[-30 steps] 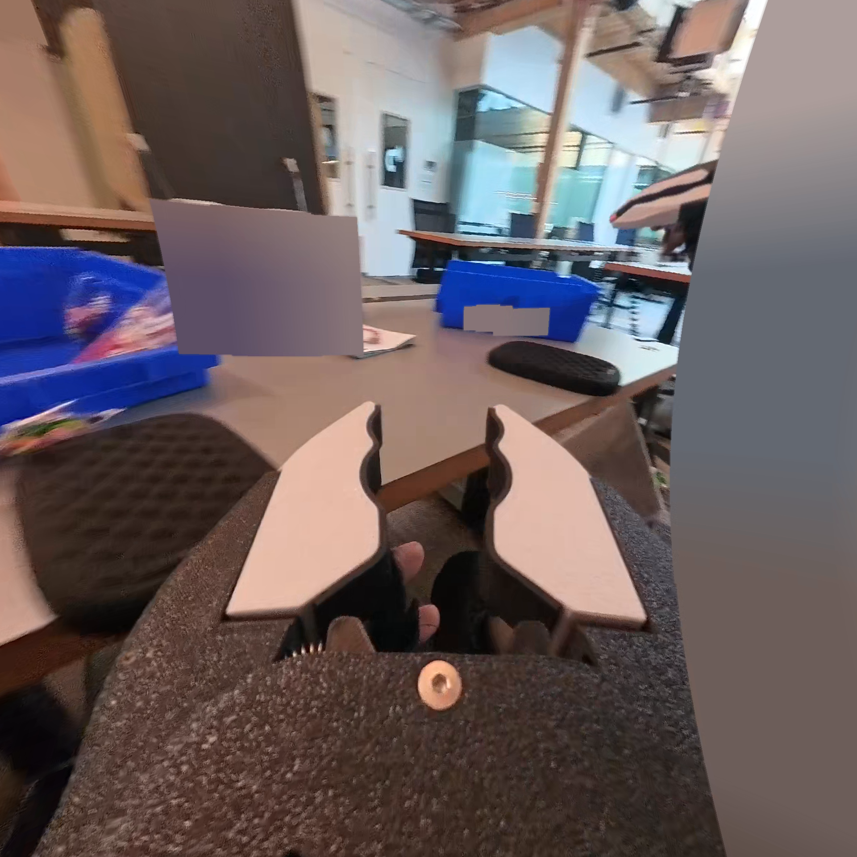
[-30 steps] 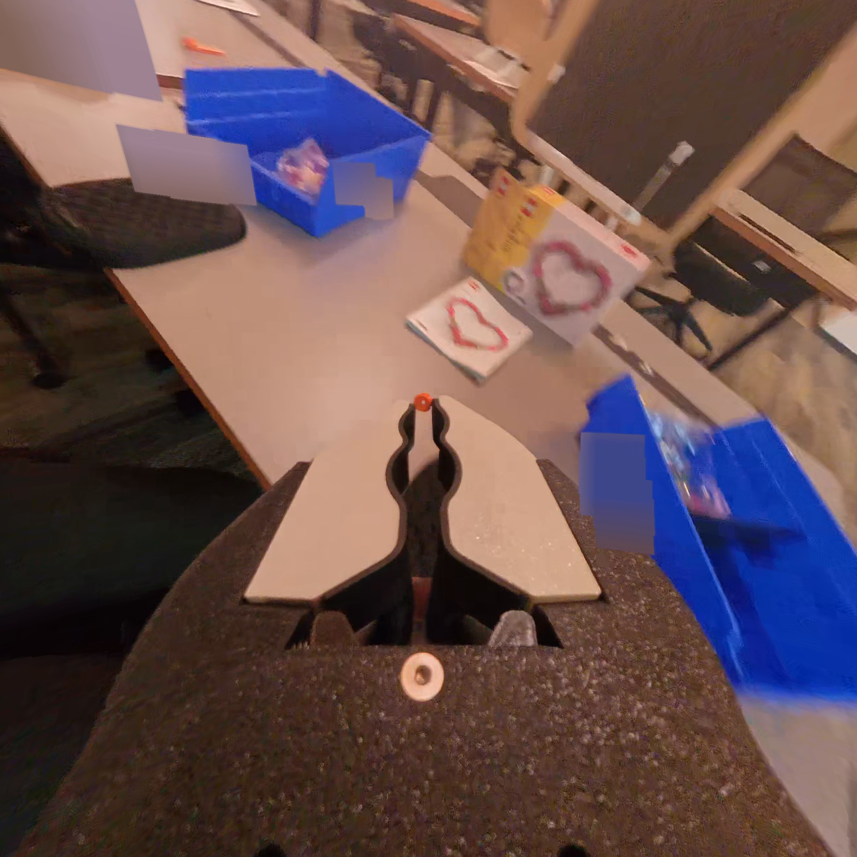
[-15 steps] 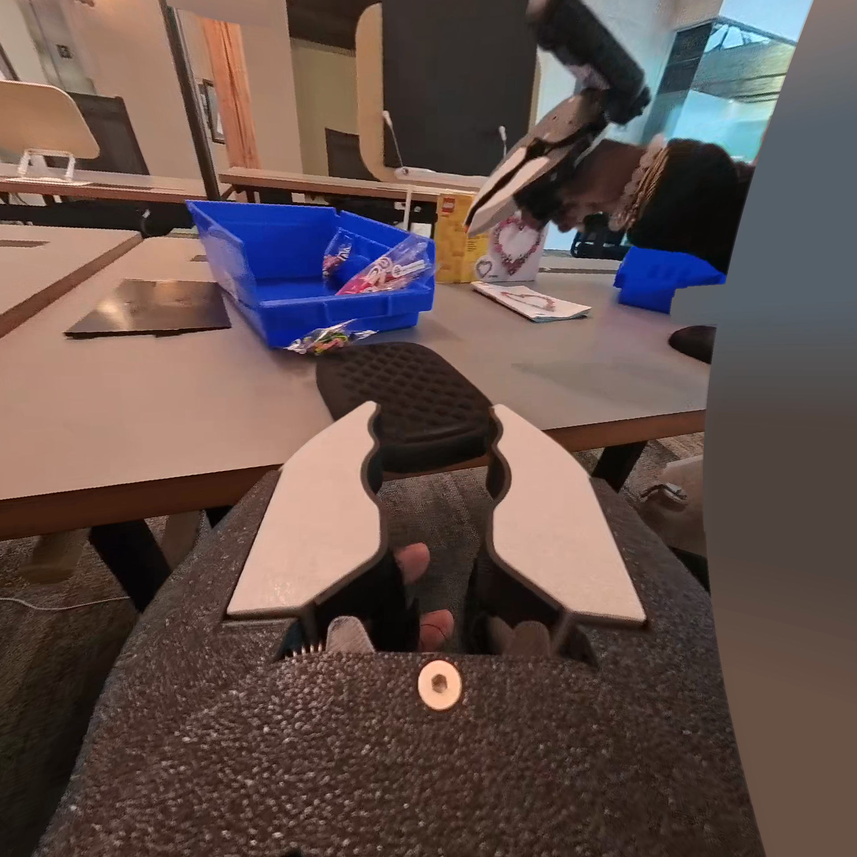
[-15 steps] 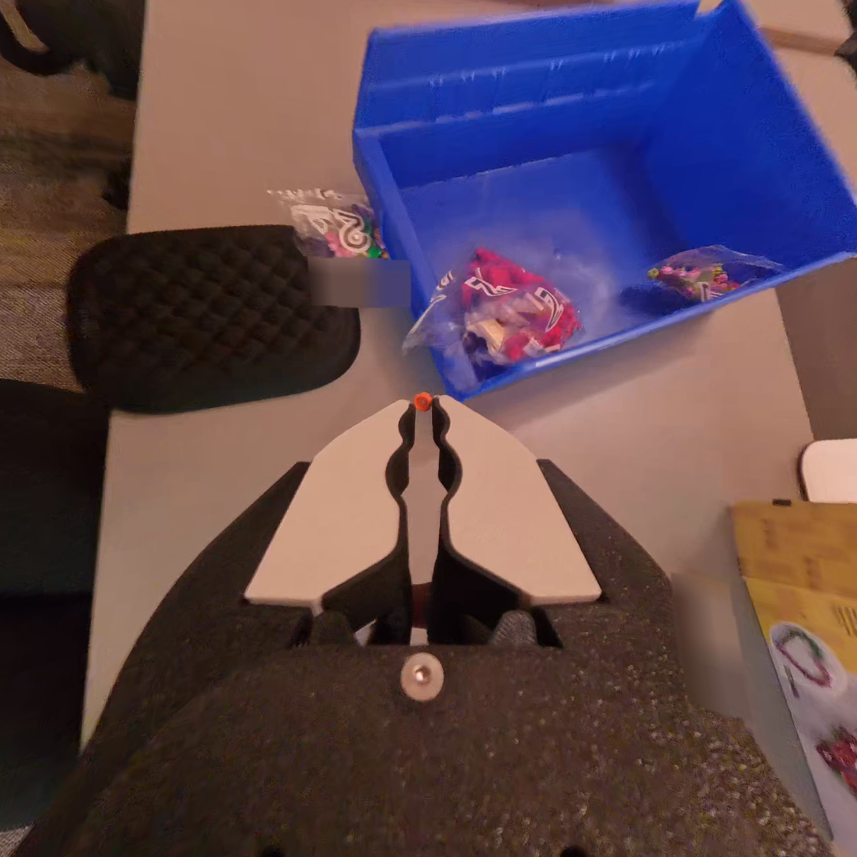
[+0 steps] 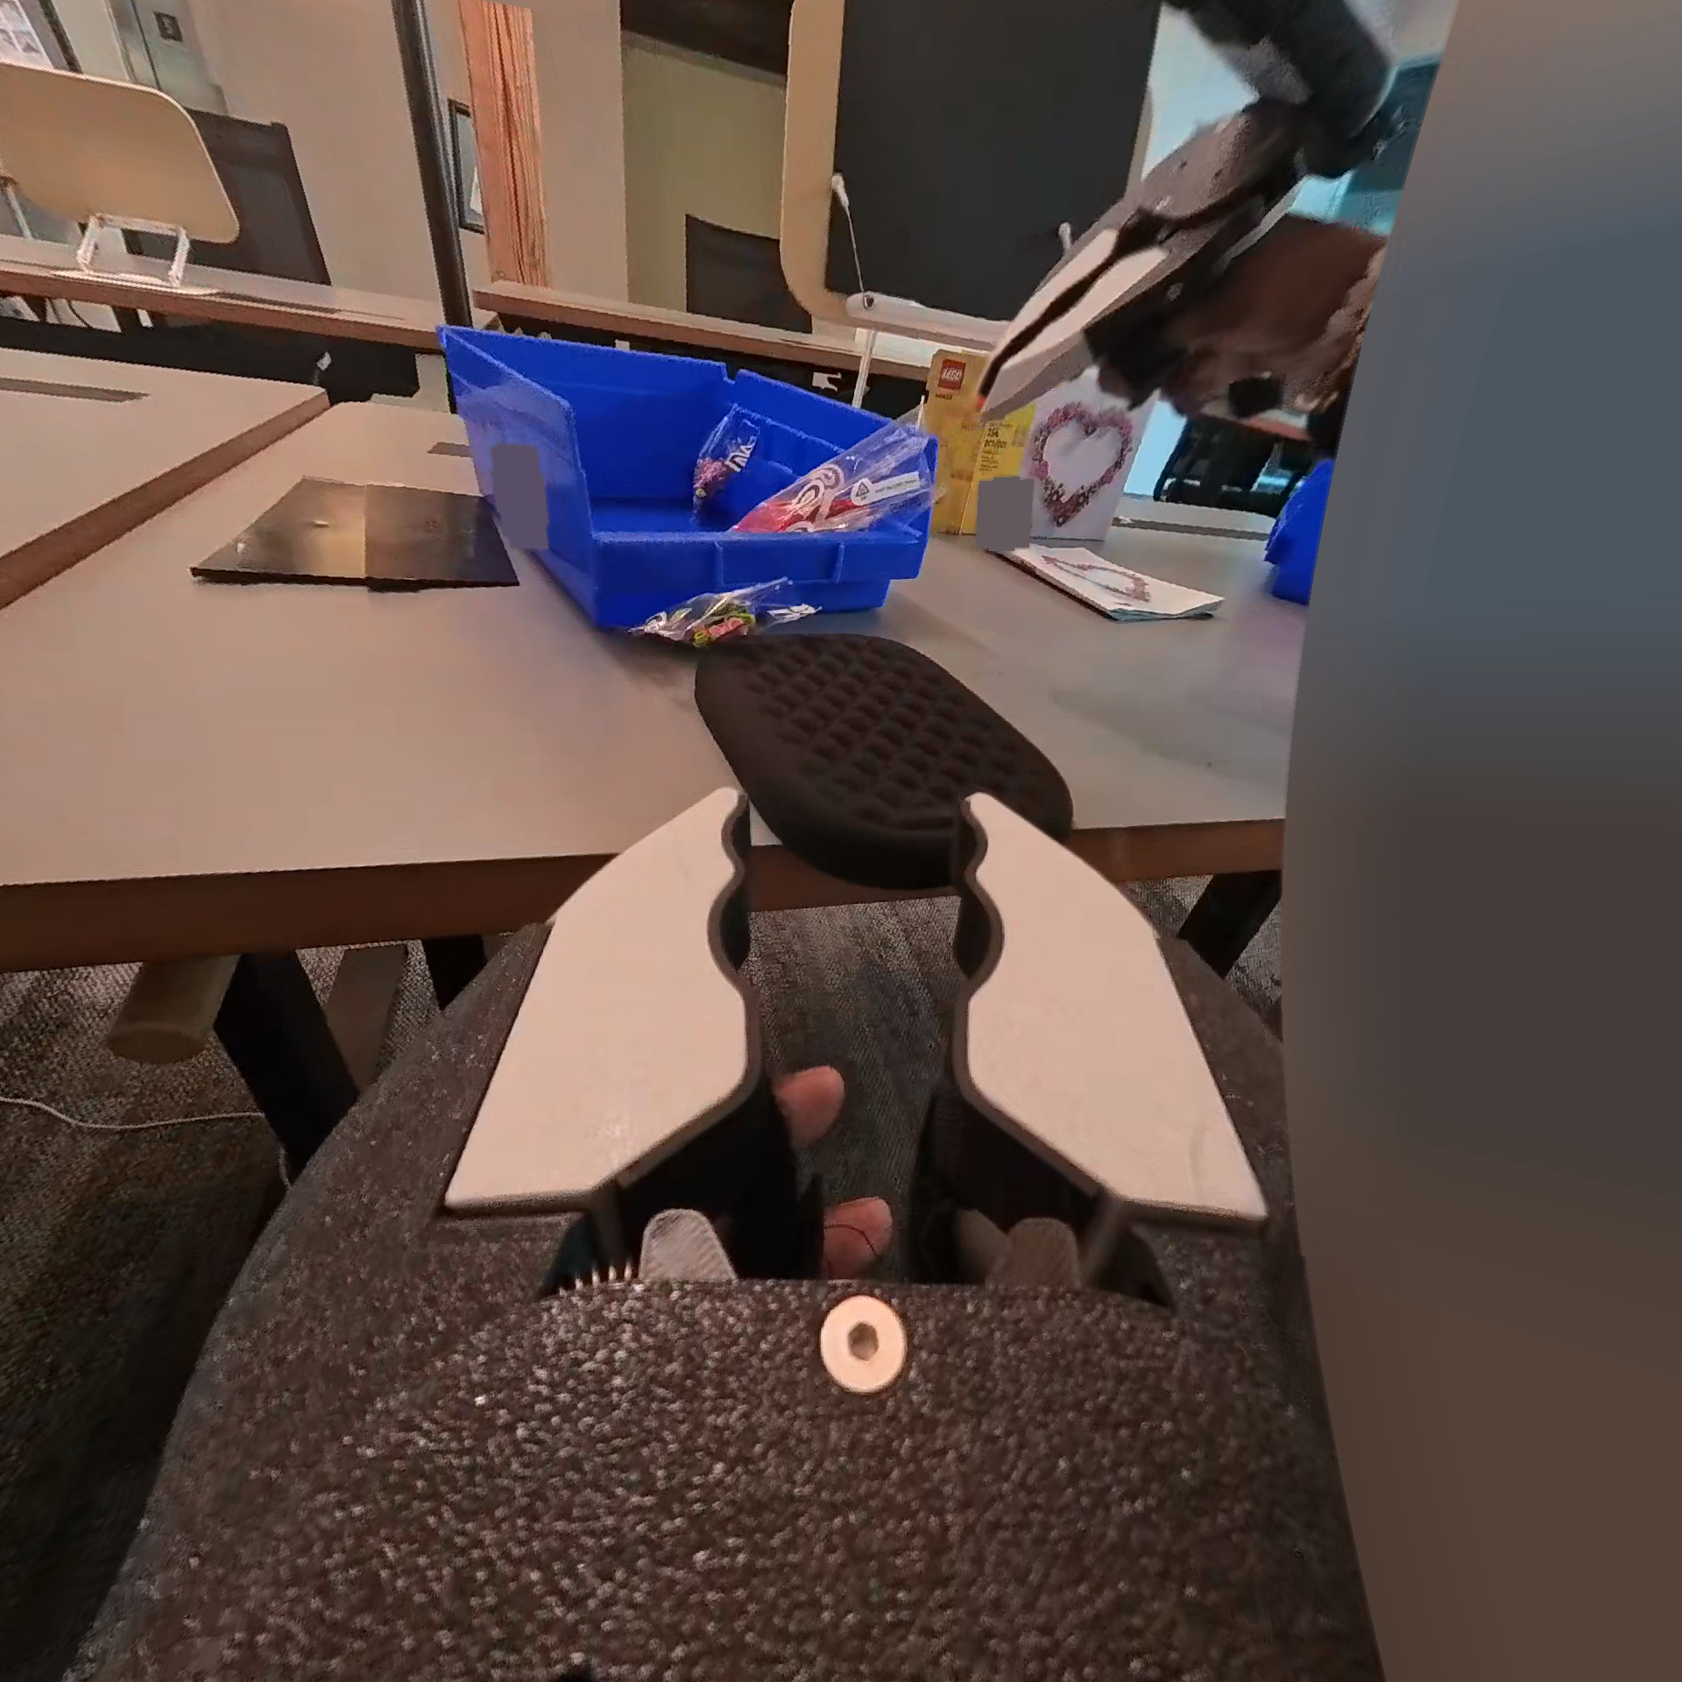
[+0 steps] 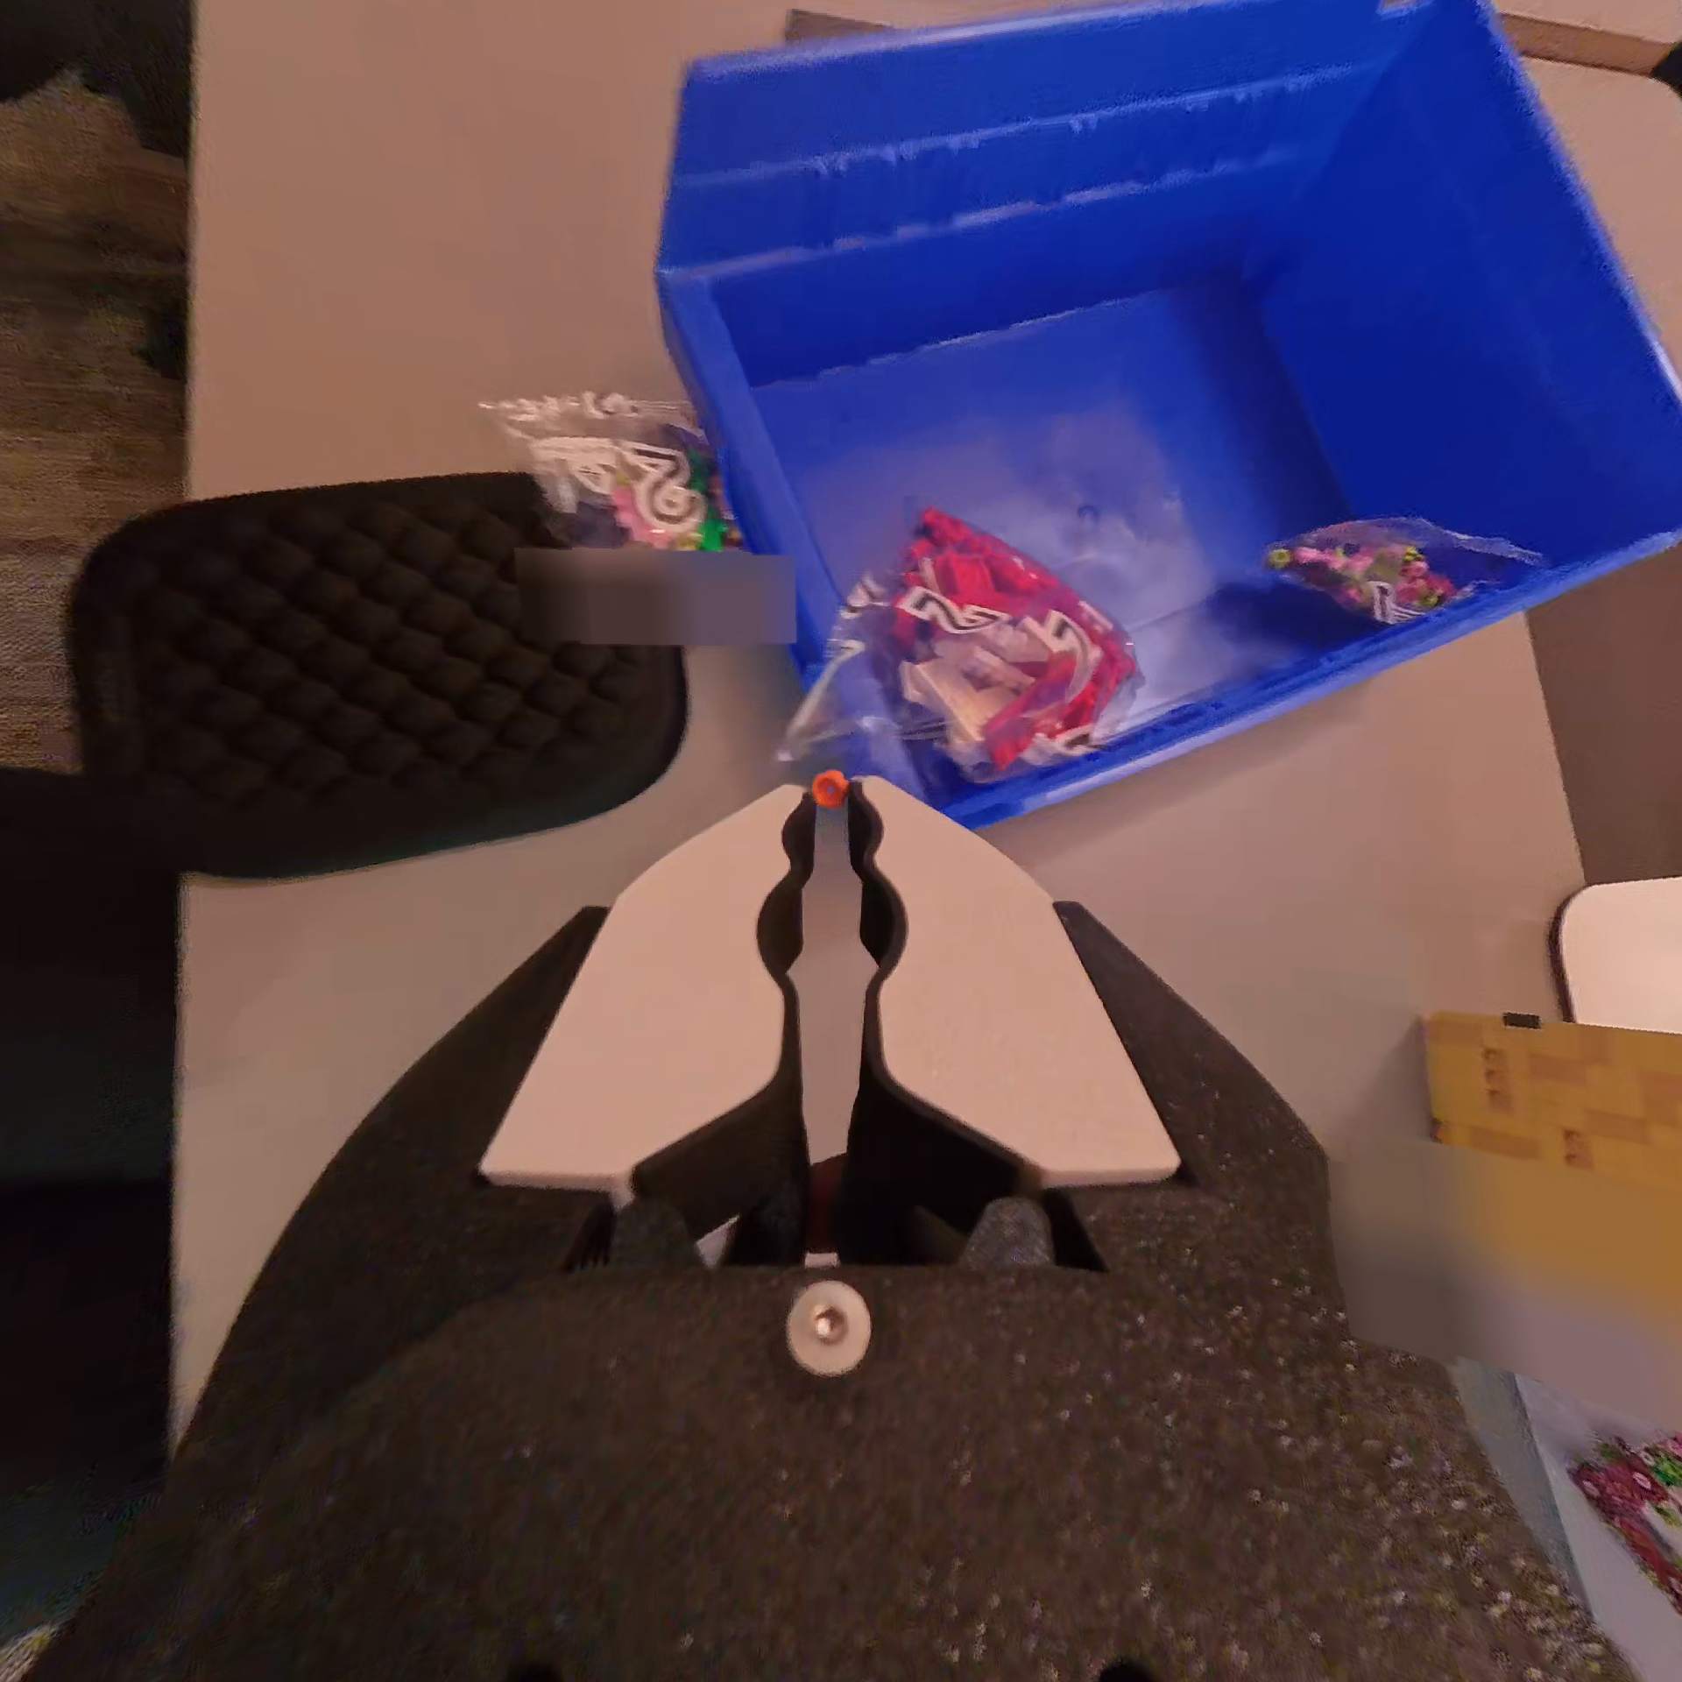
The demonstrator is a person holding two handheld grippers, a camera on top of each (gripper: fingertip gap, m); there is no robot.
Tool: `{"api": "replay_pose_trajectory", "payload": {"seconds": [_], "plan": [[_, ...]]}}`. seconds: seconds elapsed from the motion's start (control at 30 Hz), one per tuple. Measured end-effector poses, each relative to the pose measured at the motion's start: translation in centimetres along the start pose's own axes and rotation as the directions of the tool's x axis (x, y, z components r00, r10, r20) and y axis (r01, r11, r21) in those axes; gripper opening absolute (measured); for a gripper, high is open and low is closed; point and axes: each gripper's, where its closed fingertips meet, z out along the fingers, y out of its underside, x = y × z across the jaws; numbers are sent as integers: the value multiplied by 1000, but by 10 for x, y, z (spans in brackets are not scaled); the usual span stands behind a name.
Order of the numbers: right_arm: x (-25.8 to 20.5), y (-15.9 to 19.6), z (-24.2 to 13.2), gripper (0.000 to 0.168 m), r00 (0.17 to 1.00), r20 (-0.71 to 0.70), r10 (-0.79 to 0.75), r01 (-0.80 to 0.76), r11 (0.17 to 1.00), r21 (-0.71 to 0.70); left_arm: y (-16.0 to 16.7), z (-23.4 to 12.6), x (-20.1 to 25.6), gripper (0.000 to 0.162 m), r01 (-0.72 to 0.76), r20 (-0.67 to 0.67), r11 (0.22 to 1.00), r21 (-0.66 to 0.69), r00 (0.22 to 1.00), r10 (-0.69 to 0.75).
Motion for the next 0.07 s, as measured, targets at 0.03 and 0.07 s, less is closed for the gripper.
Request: {"api": "replay_pose_trajectory", "payload": {"seconds": [0.03, 0.07], "plan": [[-10, -5, -4, 7, 1000, 12, -13, 13, 1000, 8, 2, 0, 0, 42, -1, -3, 1000, -7, 1000, 1], [-22, -13, -7, 7, 999, 30, -30, 29, 999, 35, 3, 0, -1, 42, -2, -4, 1000, -11, 1000, 2]]}}
